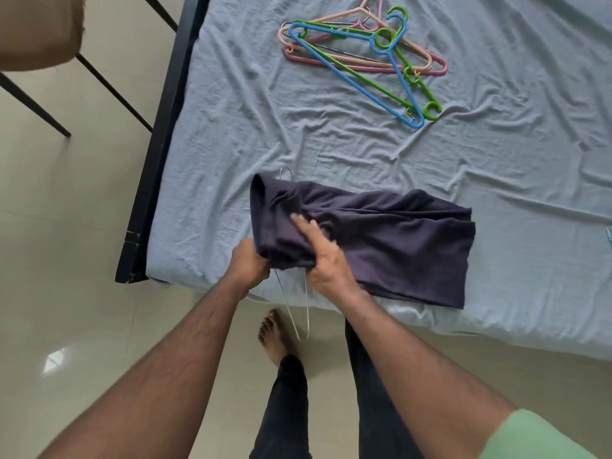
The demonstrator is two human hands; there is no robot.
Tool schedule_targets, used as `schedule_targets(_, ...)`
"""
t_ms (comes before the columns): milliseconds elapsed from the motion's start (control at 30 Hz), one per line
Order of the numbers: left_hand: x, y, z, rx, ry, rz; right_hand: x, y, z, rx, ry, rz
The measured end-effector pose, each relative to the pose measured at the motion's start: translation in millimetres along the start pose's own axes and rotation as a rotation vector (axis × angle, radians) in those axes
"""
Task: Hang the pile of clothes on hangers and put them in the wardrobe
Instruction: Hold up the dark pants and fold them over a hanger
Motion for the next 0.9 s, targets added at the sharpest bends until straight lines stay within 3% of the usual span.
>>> schedule_targets(133, 0, -23, -10, 0.014, -0.009, -0.050, 9, 14, 35, -0.315, -0.049, 0.116)
schedule_targets(267, 11, -46, -32, -0.099, 0.057, -0.113, 12, 19, 39, -0.596, -0.153, 0.106)
schedule_targets(400, 9, -30, -37, -0.202, -0.033, -0.077, 14, 15, 42, -0.706, -0.200, 0.146)
schedule_targets(533, 9, -24, -30, -0.284, -0.016, -0.111, -4, 9, 61, -0.836, -0.309, 0.101)
schedule_targets(633, 5, -14, -19, -0.380, -0.050, -0.124, -11, 7, 63, -0.844, -0.404, 0.083)
schedule_targets(800, -2, 0, -1, -0.379, -0.021, -0.092, -3, 10, 71, -0.717, -0.278, 0.187)
schedule_targets(900, -13, 9, -2, -0.324, -0.060, -0.034, 1, 16, 74, -0.738, -0.329, 0.201)
Point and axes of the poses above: each hand's wrist, its own x-axis towards the middle knuckle, its own z-axis out of the palm, y = z × x, the point moved 2 cm from there along x, towards the middle knuckle, and after that the axes turned 15 degrees about x, right-handed, at the moved point
